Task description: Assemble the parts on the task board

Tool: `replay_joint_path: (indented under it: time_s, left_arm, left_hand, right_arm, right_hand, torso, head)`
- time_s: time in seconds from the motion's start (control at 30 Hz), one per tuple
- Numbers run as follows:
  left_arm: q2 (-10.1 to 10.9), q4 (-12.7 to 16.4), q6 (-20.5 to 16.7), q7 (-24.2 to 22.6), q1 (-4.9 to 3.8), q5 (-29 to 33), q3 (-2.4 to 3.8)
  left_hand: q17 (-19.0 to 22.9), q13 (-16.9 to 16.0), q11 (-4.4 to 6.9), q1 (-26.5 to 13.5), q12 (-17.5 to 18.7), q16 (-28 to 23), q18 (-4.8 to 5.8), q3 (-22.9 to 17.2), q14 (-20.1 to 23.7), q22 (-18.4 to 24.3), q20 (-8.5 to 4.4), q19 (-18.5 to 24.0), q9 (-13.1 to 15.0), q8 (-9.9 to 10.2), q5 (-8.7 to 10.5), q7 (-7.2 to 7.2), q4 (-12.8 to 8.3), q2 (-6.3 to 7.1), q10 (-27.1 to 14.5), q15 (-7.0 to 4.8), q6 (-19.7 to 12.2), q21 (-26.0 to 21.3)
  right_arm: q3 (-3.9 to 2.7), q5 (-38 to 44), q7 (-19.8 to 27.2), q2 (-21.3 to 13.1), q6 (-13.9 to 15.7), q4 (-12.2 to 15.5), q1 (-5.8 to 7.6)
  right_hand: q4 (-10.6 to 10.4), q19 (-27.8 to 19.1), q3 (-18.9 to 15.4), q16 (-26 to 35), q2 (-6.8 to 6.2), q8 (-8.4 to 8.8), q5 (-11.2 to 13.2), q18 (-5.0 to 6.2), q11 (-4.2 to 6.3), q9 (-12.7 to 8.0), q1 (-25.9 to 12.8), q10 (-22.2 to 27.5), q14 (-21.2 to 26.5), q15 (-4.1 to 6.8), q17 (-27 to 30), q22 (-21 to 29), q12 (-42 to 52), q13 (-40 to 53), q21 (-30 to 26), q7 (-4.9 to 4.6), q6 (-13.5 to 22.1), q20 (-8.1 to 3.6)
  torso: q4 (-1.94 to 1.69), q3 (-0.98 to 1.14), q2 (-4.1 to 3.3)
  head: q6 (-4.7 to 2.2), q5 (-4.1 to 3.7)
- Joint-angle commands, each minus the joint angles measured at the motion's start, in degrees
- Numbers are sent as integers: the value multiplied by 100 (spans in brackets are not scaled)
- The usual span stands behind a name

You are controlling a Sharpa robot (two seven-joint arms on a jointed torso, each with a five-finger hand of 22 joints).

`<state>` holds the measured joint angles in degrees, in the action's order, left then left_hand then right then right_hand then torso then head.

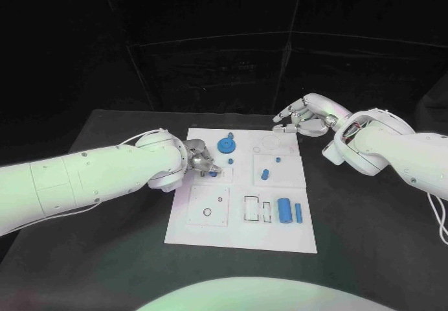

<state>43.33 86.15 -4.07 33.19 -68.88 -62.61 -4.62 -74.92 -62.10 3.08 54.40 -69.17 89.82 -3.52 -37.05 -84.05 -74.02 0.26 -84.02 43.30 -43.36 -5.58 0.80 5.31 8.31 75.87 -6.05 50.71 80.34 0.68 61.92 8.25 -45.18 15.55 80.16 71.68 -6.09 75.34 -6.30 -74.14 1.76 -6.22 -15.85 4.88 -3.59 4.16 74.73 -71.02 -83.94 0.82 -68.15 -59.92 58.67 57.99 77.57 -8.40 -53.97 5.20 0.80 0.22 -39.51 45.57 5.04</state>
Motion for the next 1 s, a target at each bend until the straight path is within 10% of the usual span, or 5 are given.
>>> replay_joint_path:
  time_s: [0.03,1.0]
  left_arm:
    - [-36,-56,82,60,-8,6,-8]
    - [-69,-54,209,118,-21,6,-7]
  left_hand:
    - [-1508,-10,-1,-111,-45,18,41,92,-595,-18,-36,-143,4,-13,7,-2,41,10,34,-34,42,27]
    - [-1508,-48,8,-289,-93,18,58,757,-595,-121,-45,-170,50,-42,12,-17,191,80,76,-42,114,79]
  right_arm:
    - [-4,-26,47,6,-35,-1,12]
    - [-4,-29,60,-4,-45,-2,12]
  right_hand:
    - [8,-54,-26,34,58,-17,-39,100,18,-3,-13,39,-178,24,9,14,-32,-8,-22,-10,21,-5]
    - [3,-70,-32,51,58,-18,-46,106,17,-3,-20,53,-173,24,31,45,-53,-29,-36,-11,23,-5]
  torso:
    - [2,3,-3]
    - [-8,-4,2]
  head:
    - [5,1]
    - [19,-24]
